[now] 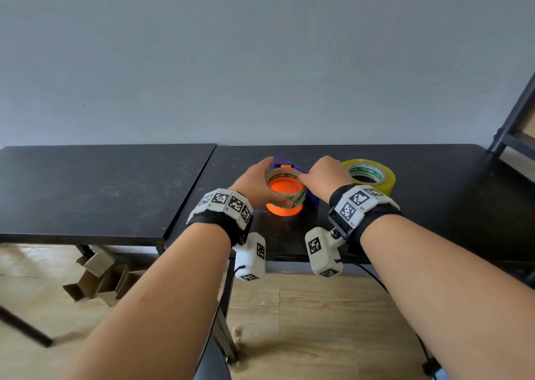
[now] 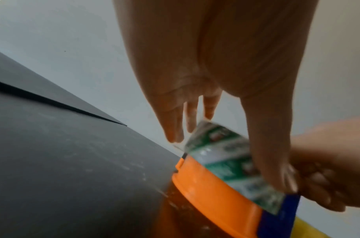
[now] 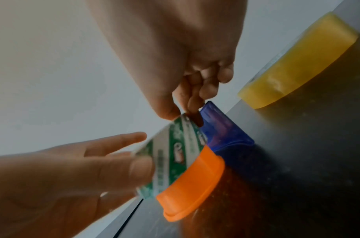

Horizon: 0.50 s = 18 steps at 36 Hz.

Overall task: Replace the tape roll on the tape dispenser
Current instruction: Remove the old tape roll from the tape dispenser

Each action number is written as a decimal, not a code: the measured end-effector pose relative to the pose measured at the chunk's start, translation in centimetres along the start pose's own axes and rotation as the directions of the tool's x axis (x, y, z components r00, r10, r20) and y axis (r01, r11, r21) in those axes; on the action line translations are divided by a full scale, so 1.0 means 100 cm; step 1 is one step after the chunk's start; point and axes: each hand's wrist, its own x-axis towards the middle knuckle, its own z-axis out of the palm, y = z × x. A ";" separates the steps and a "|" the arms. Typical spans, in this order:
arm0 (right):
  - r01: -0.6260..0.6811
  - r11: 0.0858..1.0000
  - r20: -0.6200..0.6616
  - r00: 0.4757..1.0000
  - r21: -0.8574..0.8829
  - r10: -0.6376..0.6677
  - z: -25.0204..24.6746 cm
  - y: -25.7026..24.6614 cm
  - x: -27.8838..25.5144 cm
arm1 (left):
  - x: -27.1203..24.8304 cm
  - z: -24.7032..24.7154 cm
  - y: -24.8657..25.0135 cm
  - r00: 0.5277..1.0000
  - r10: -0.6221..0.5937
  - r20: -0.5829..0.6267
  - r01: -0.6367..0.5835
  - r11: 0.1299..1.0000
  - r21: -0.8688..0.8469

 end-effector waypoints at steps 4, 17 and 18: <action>-0.014 0.999 -0.045 0.999 0.045 0.016 0.000 0.000 0.001 | -0.004 0.000 -0.006 0.998 -0.032 0.058 0.033 0.999 -0.020; -0.042 0.948 -0.188 0.976 0.316 0.106 -0.014 0.005 -0.001 | 0.002 0.000 -0.011 0.998 -0.061 -0.006 0.061 0.991 0.119; -0.038 0.944 -0.194 0.975 0.328 0.107 -0.017 0.006 -0.001 | 0.003 -0.001 -0.008 0.998 -0.053 -0.037 0.057 0.991 0.122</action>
